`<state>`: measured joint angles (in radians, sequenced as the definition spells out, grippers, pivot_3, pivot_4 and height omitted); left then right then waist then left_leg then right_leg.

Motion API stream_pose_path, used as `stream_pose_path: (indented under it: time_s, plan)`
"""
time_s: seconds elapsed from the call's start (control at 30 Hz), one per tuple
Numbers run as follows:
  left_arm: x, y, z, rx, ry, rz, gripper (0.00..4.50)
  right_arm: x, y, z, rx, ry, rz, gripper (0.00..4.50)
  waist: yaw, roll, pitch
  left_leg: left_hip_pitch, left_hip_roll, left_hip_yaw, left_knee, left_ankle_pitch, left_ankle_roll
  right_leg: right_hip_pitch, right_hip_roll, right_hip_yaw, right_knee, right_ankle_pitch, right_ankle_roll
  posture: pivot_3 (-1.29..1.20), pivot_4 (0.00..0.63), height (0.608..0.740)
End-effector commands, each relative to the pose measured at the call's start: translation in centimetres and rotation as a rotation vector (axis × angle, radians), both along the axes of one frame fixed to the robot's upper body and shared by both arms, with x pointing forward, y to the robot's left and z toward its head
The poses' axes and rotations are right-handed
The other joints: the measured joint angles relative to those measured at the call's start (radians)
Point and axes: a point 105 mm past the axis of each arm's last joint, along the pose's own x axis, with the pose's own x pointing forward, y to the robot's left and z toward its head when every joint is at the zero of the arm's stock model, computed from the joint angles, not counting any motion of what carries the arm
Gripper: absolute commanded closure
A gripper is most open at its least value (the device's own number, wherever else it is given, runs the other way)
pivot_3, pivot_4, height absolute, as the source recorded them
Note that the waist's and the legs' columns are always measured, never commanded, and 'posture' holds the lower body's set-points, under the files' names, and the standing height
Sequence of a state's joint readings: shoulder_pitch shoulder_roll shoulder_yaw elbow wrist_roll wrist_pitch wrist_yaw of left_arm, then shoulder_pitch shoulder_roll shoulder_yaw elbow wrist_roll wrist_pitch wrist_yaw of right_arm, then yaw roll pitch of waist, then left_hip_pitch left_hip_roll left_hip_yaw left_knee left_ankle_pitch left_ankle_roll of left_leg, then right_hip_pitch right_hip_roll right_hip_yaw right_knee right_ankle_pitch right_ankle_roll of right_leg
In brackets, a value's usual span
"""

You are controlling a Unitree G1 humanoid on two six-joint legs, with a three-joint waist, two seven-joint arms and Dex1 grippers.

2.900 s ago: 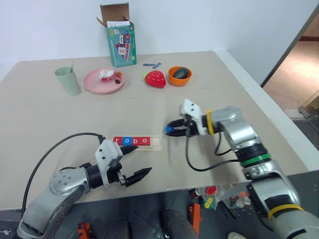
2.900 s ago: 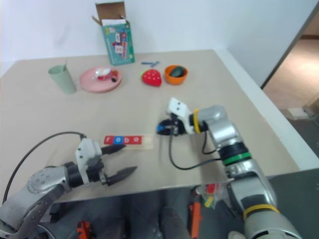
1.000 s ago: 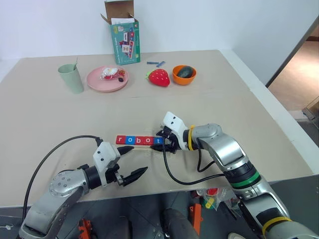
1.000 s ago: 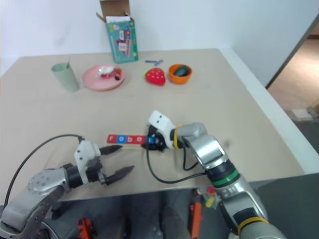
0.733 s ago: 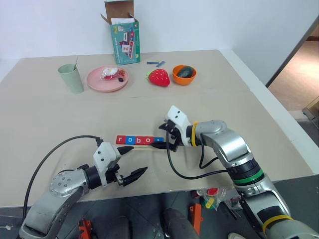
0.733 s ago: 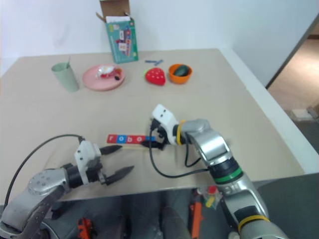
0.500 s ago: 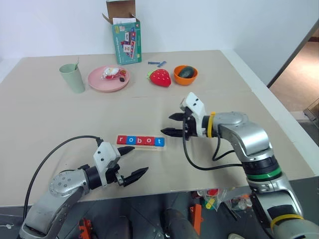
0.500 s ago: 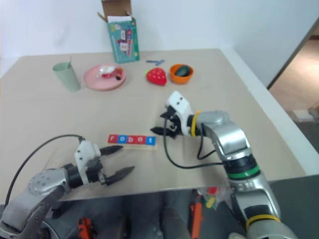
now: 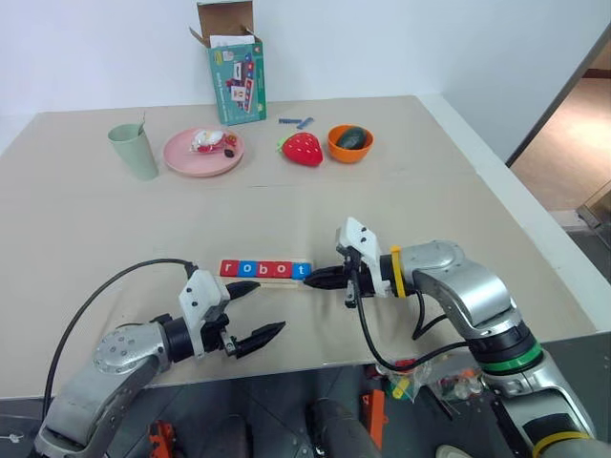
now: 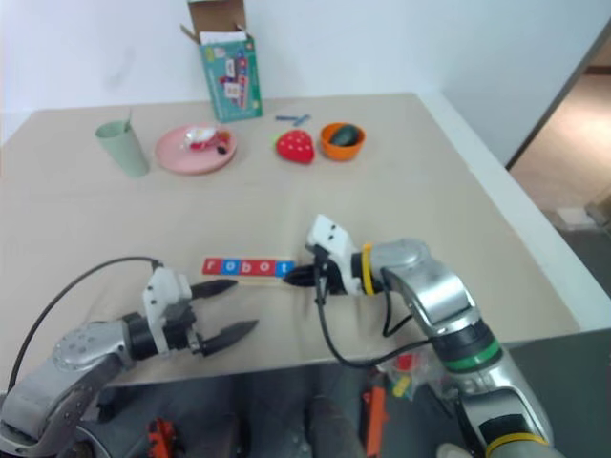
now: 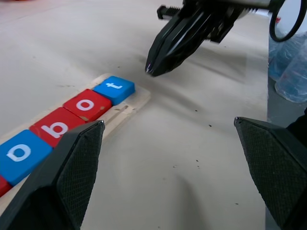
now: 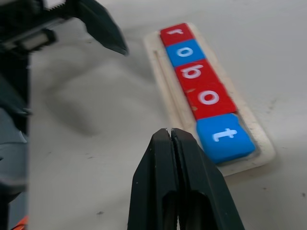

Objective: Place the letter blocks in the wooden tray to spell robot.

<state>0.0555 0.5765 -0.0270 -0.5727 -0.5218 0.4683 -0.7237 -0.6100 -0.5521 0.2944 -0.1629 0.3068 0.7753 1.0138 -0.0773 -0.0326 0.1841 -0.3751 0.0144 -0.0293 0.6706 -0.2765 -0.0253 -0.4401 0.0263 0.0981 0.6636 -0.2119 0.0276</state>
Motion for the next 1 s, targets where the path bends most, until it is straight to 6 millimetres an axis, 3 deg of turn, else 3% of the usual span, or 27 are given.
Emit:
stream_pose_path:
  time_s: [0.03,0.6,0.83,0.93,1.0]
  plan:
    - [-0.1,0.1,1.2,-0.012,-0.041,0.006,0.0,0.7,0.5,0.4,-0.019,-0.058,-0.001,4.48,0.0,0.0,0.0,0.0,0.0,0.0,0.0,0.0,0.0,0.0,0.0,0.0,0.0,0.0,0.0,0.0,0.15,0.74]
    - [-0.4,-0.3,1.0,-0.016,-0.04,0.009,0.0,2.2,0.6,-0.2,-0.046,-0.087,-0.037,4.48,0.0,0.0,0.0,0.0,0.0,0.0,0.0,0.0,0.0,0.0,-0.001,0.0,0.0,0.0,0.0,0.0,0.15,0.74]
    - [-0.3,0.0,0.9,-0.012,-0.041,0.013,0.0,2.0,-0.1,1.5,-0.004,-0.08,-0.044,4.48,0.0,0.0,0.0,0.0,-0.001,0.0,0.0,0.0,0.0,0.0,-0.001,0.0,0.0,0.0,0.0,0.0,0.15,0.74]
    - [0.0,0.5,1.2,-0.014,-0.049,0.033,0.0,1.6,-0.8,3.5,0.041,-0.07,-0.029,3.61,0.0,0.0,0.0,0.0,-0.001,0.0,0.0,0.0,0.0,0.0,-0.001,0.0,0.0,0.0,0.0,0.0,0.15,0.74]
    - [0.8,2.1,1.6,-0.007,-0.063,0.09,0.0,1.8,-2.3,5.2,0.103,-0.071,-0.034,2.97,0.0,0.0,0.0,0.0,-0.001,0.0,0.0,0.0,0.0,0.0,-0.001,0.0,0.0,0.0,0.0,0.0,0.15,0.74]
